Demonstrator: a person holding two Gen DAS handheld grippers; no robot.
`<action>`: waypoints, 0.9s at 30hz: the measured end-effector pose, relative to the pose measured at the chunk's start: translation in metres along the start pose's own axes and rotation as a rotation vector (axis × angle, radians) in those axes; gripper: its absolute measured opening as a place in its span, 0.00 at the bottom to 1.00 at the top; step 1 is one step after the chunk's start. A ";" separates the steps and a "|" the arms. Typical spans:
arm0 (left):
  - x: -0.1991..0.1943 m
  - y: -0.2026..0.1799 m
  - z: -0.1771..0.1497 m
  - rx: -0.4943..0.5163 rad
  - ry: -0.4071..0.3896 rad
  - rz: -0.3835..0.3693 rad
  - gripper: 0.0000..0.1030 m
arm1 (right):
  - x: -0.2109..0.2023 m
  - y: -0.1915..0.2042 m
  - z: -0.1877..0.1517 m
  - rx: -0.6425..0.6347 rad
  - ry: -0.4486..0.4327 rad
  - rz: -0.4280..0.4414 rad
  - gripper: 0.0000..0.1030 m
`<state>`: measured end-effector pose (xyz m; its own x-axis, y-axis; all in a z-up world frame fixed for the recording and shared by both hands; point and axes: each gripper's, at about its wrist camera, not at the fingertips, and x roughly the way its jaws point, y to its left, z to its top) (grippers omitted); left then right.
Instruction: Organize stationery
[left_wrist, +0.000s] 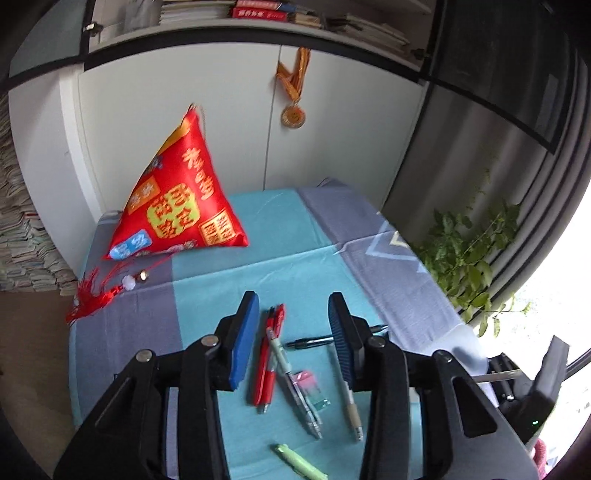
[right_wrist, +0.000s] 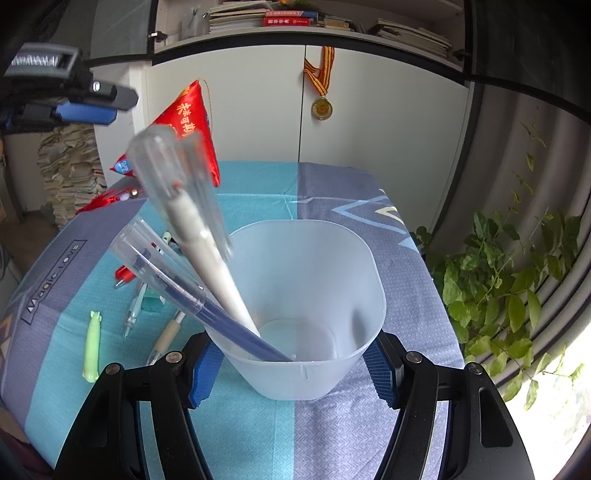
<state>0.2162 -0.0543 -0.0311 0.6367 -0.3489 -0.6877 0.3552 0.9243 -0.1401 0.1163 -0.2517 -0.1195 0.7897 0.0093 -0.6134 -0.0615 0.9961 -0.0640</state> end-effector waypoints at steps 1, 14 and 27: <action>0.009 0.005 -0.007 -0.005 0.025 0.015 0.35 | 0.000 0.000 0.000 0.000 0.000 0.000 0.68; 0.057 0.015 -0.050 -0.014 0.214 -0.034 0.28 | 0.001 0.000 -0.001 0.000 0.003 -0.002 0.68; 0.053 -0.020 -0.093 0.104 0.321 -0.099 0.20 | 0.001 0.000 0.000 0.000 0.003 -0.003 0.68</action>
<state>0.1795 -0.0766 -0.1306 0.3539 -0.3541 -0.8657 0.4823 0.8621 -0.1555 0.1166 -0.2513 -0.1204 0.7880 0.0066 -0.6156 -0.0593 0.9961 -0.0653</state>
